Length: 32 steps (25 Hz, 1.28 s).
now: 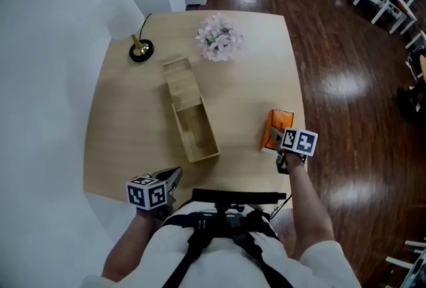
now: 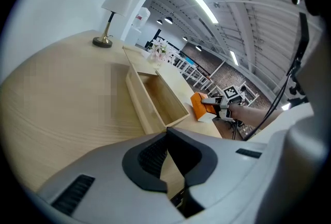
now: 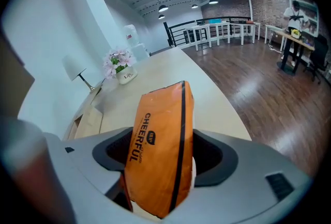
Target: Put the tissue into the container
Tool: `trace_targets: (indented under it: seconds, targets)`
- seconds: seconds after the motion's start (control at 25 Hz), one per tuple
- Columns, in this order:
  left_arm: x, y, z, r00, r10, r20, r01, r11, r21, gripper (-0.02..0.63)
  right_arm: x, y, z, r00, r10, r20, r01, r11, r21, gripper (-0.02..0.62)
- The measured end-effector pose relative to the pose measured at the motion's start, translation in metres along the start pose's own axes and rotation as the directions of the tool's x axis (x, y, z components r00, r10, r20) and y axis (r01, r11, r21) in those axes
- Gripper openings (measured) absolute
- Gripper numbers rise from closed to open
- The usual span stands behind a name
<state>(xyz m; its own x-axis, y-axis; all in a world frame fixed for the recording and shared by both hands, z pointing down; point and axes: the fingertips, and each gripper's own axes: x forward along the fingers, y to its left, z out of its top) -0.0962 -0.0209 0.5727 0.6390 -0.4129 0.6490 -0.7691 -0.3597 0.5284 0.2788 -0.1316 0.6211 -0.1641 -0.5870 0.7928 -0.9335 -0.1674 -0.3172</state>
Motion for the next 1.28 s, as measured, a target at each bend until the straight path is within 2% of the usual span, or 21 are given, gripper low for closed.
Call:
trace_targets:
  seconds: [0.24,0.64,1.28]
  targets:
    - [-0.006,-0.01,0.026,0.998,-0.009,0.068,0.009,1.0,0.009,0.0,-0.017,0.014,0.011,0.999,0.047,0.027,-0.048,0.999,0.009,0.35]
    - [-0.018,-0.023,0.044,0.991,-0.018,0.132,0.014,0.999,0.031,0.0,-0.031,0.07,0.033,0.989,0.137,0.053,-0.135,0.989,-0.053,0.35]
    - [-0.027,-0.023,0.049,0.983,-0.009,0.184,0.006,1.0,0.014,0.0,-0.029,0.166,0.029,0.961,0.277,-0.014,-0.276,0.947,-0.163,0.348]
